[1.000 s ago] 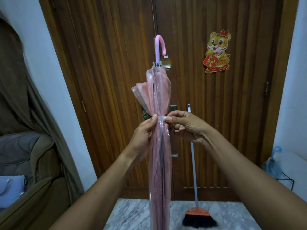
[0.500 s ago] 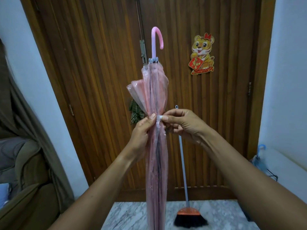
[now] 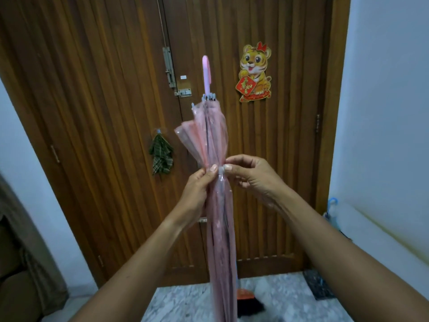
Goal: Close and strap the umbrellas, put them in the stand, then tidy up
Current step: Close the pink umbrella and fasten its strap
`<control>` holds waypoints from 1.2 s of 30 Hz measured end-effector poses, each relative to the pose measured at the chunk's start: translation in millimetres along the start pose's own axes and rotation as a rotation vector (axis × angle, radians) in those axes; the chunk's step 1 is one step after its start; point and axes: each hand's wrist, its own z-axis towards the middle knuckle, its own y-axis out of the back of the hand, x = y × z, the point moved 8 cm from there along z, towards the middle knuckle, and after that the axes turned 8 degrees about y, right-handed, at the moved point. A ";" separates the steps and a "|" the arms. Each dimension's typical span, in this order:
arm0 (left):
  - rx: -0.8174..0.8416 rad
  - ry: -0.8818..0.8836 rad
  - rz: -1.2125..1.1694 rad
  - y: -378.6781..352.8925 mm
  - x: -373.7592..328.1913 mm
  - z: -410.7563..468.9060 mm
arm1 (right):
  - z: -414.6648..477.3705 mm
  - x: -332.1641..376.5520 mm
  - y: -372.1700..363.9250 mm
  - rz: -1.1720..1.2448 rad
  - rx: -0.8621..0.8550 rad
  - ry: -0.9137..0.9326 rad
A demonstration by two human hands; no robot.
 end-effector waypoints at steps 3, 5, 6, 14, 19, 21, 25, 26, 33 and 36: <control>0.023 0.059 0.123 -4.4 32.0 30.9 | 13.6 -17.3 32.9 -0.056 -0.023 -0.069; 0.056 0.072 0.229 -12.4 50.9 50.2 | 20.2 -29.1 60.6 -0.282 -0.053 -0.096; 0.082 0.077 0.273 -18.0 61.0 61.1 | 23.6 -34.3 74.5 -0.380 -0.075 -0.101; 0.302 0.100 0.317 -82.4 140.2 199.4 | 86.7 -72.9 204.5 -0.593 -0.149 -0.091; 0.343 0.067 0.191 -120.3 152.4 296.7 | 134.2 -76.0 287.5 -0.811 -0.202 -0.070; 0.395 0.058 0.185 -144.1 157.9 334.5 | 146.1 -74.9 326.8 -0.854 -0.295 -0.052; 0.461 0.039 0.139 -201.7 177.5 391.2 | 155.6 -71.4 402.2 -1.023 -0.472 -0.038; 0.456 0.012 0.153 -215.2 184.8 404.6 | 156.3 -73.9 420.9 -1.047 -0.500 -0.047; 0.512 0.068 0.246 -306.0 283.1 495.4 | 161.3 -132.6 568.2 -1.097 -0.629 -0.124; 0.523 0.134 0.274 -339.8 329.6 536.5 | 170.0 -171.3 634.2 -1.045 -0.636 -0.161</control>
